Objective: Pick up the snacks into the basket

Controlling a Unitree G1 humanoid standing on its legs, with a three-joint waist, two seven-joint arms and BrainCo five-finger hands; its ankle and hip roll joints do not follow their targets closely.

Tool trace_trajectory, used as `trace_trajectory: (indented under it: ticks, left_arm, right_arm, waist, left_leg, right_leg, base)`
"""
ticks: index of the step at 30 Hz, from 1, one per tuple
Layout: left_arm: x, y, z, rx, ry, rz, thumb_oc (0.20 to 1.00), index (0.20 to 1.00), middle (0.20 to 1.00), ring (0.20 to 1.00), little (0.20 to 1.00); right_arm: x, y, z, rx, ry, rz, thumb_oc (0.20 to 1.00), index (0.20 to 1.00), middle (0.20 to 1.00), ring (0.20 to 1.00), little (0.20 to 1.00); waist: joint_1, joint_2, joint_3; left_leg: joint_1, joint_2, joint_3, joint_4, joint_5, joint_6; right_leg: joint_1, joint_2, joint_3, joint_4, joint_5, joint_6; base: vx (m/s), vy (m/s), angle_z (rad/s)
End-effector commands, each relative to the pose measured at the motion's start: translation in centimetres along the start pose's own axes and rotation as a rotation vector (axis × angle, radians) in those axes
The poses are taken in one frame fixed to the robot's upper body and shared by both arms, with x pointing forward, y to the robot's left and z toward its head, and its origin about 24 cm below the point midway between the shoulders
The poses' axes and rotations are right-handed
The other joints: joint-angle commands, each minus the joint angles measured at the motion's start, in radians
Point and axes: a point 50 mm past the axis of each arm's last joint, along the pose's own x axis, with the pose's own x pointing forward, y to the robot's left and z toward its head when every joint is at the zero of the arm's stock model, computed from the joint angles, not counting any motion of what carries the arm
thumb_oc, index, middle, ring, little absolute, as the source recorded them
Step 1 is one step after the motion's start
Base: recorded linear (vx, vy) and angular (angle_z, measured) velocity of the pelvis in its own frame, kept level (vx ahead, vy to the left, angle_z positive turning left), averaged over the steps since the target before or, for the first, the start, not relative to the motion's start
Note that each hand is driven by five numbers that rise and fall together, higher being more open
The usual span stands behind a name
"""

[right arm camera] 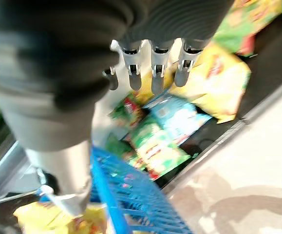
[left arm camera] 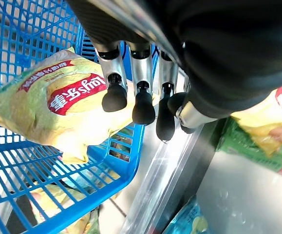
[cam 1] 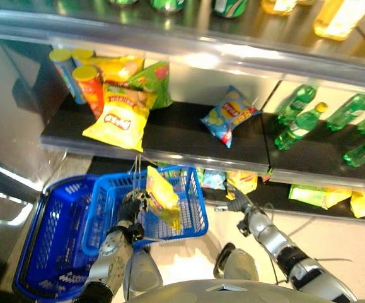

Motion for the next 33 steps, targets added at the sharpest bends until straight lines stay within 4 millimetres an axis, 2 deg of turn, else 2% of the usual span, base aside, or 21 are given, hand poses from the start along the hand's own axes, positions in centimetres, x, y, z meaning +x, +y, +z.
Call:
trace_trajectory:
  ticks: [1, 6, 11, 14, 17, 21, 22, 23, 24, 25, 26, 27, 29, 32, 33]
  left_arm:
    - [1.2, -0.2, 2.6, 0.046, -0.124, 0.010, 0.200, 0.200, 0.200, 0.200, 0.200]
    - [1.0, 0.7, 0.2, 0.045, -0.040, 0.087, 0.200, 0.200, 0.200, 0.200, 0.200]
    - [0.9, 1.6, -1.3, 0.055, 0.023, 0.159, 0.200, 0.200, 0.200, 0.200, 0.200]
    - [0.9, 1.6, -1.6, 0.062, 0.030, 0.175, 0.200, 0.200, 0.200, 0.200, 0.200]
    - [0.9, 1.4, -1.5, 0.057, 0.018, 0.167, 0.200, 0.200, 0.200, 0.200, 0.200]
    - [0.7, 1.4, -0.7, 0.043, -0.027, 0.153, 0.200, 0.200, 0.200, 0.200, 0.200]
    - [0.8, 1.2, 0.6, 0.047, -0.075, 0.124, 0.200, 0.200, 0.200, 0.200, 0.200]
    - [0.9, 1.3, 0.9, 0.046, -0.085, 0.122, 0.200, 0.200, 0.200, 0.200, 0.200]
    - [1.0, 1.3, 1.3, 0.040, -0.099, 0.117, 0.200, 0.200, 0.200, 0.200, 0.200]
    - [1.1, 1.4, 1.6, 0.029, -0.112, 0.120, 0.200, 0.200, 0.200, 0.200, 0.200]
    - [1.1, 1.5, 1.7, 0.025, -0.115, 0.125, 0.200, 0.200, 0.200, 0.200, 0.200]
    - [1.0, 1.7, 1.6, 0.024, -0.108, 0.130, 0.200, 0.200, 0.200, 0.200, 0.200]
    - [0.9, 1.8, 1.2, 0.011, -0.096, 0.135, 0.200, 0.200, 0.200, 0.200, 0.200]
    - [0.7, 1.6, 0.6, -0.024, -0.079, 0.146, 0.200, 0.200, 0.200, 0.200, 0.200]
    - [0.6, 1.4, 0.4, -0.032, -0.072, 0.142, 0.200, 0.200, 0.200, 0.200, 0.200]
  right_arm:
    - [0.4, -2.9, 2.4, 0.089, -0.131, -0.108, 1.000, 1.000, 1.000, 1.000, 1.000]
    - [-0.5, -1.9, 0.0, 0.248, -0.059, -0.106, 1.000, 1.000, 1.000, 1.000, 1.000]
    - [-0.9, -1.6, -0.9, 0.301, -0.028, -0.119, 1.000, 1.000, 1.000, 1.000, 1.000]
    - [-1.0, -1.8, -1.1, 0.305, -0.026, -0.138, 1.000, 1.000, 1.000, 1.000, 1.000]
    - [-1.1, -2.7, -1.0, 0.323, -0.044, -0.178, 1.000, 1.000, 1.000, 1.000, 1.000]
    - [-1.1, -4.2, -0.1, 0.319, -0.089, -0.223, 1.000, 1.000, 1.000, 1.000, 1.000]
    - [-0.9, -5.3, 0.2, 0.320, -0.095, -0.262, 1.000, 1.000, 1.000, 1.000, 1.000]
    - [-0.7, -5.6, 0.3, 0.318, -0.095, -0.270, 1.000, 1.000, 1.000, 1.000, 1.000]
    - [-0.7, -5.9, 0.6, 0.317, -0.106, -0.277, 1.000, 1.000, 1.000, 1.000, 1.000]
    - [-0.6, -6.1, 0.8, 0.313, -0.113, -0.283, 1.000, 1.000, 1.000, 1.000, 1.000]
    - [-0.6, -6.4, 0.9, 0.308, -0.113, -0.289, 1.000, 1.000, 1.000, 1.000, 1.000]
    - [-0.5, -6.5, 0.7, 0.307, -0.103, -0.292, 1.000, 1.000, 1.000, 1.000, 1.000]
    - [-0.6, -6.9, 0.3, 0.302, -0.092, -0.306, 1.000, 1.000, 1.000, 1.000, 1.000]
    - [-1.3, -7.8, -0.9, 0.294, -0.071, -0.344, 1.000, 1.000, 1.000, 1.000, 1.000]
    - [-1.5, -8.1, -1.1, 0.295, -0.069, -0.355, 1.000, 1.000, 1.000, 1.000, 1.000]
  waist:
    - [-0.007, 0.012, 0.003]
    - [-0.020, 0.013, -0.056]
    - [-0.029, 0.010, -0.090]
    - [-0.027, 0.010, -0.097]
    - [-0.030, 0.006, -0.095]
    - [-0.017, 0.011, -0.071]
    - [-0.007, 0.020, -0.048]
    - [0.002, 0.019, -0.040]
    - [0.010, 0.019, -0.037]
    - [0.021, 0.017, -0.036]
    - [0.030, 0.011, -0.039]
    - [0.041, 0.005, -0.046]
    - [0.049, 0.015, -0.053]
    - [0.033, 0.042, -0.069]
    - [0.026, 0.051, -0.075]
  left_leg:
    - [0.102, -0.059, 0.020, -0.196, 0.064, 0.032]
    - [0.179, -0.107, 0.048, -0.368, 0.136, 0.020]
    - [0.208, -0.121, 0.053, -0.451, 0.175, 0.012]
    - [0.207, -0.130, 0.045, -0.463, 0.178, 0.012]
    - [0.207, -0.139, 0.040, -0.466, 0.172, 0.016]
    - [0.219, -0.138, 0.042, -0.462, 0.172, 0.028]
    - [0.209, -0.122, 0.035, -0.452, 0.179, 0.027]
    - [0.190, -0.107, 0.045, -0.438, 0.194, 0.033]
    - [0.183, -0.090, 0.041, -0.430, 0.197, 0.025]
    - [0.177, -0.069, 0.042, -0.418, 0.200, 0.014]
    - [0.165, -0.050, 0.042, -0.402, 0.199, 0.002]
    - [0.149, -0.013, 0.044, -0.380, 0.210, -0.019]
    - [0.113, 0.061, 0.034, -0.343, 0.257, -0.067]
    - [0.125, 0.129, 0.016, -0.373, 0.313, -0.105]
    - [0.126, 0.139, 0.012, -0.380, 0.319, -0.110]
  right_leg:
    - [0.047, 0.011, 0.010, 0.033, 0.036, 0.072]
    - [0.095, 0.051, 0.027, -0.113, 0.070, 0.084]
    - [0.120, 0.073, 0.045, -0.189, 0.080, 0.086]
    - [0.122, 0.076, 0.059, -0.214, 0.093, 0.088]
    - [0.114, 0.071, 0.073, -0.202, 0.101, 0.092]
    - [0.084, 0.055, 0.089, -0.123, 0.073, 0.092]
    - [0.077, 0.021, 0.126, -0.074, 0.071, 0.093]
    - [0.070, 0.001, 0.144, -0.071, 0.094, 0.081]
    - [0.071, -0.017, 0.167, -0.073, 0.112, 0.081]
    - [0.081, -0.032, 0.164, -0.083, 0.121, 0.082]
    - [0.109, -0.023, 0.152, -0.124, 0.111, 0.084]
    - [0.138, 0.009, 0.133, -0.178, 0.088, 0.084]
    - [0.175, 0.073, 0.114, -0.245, 0.059, 0.076]
    - [0.233, 0.156, 0.093, -0.304, 0.020, 0.045]
    - [0.245, 0.165, 0.089, -0.313, 0.011, 0.045]
  base:
    - [0.03, 0.042, -0.17]
    - [0.03, 0.043, -0.31]
    - [0.02, 0.015, -0.17]
    - [0.01, 0.022, -0.13]
    - [0.02, 0.027, -0.18]
    - [-0.03, -0.028, -0.15]
    - [-0.17, -0.214, -0.22]
    - [-0.20, -0.318, -0.03]
    - [-0.14, -0.292, 0.13]
    - [-0.06, -0.331, 0.44]
    - [-0.03, -0.378, 0.42]
    - [-0.03, -0.412, 0.19]
    - [-0.04, -0.361, -0.23]
    - [0.00, -0.262, -0.21]
    - [0.01, -0.144, 0.08]
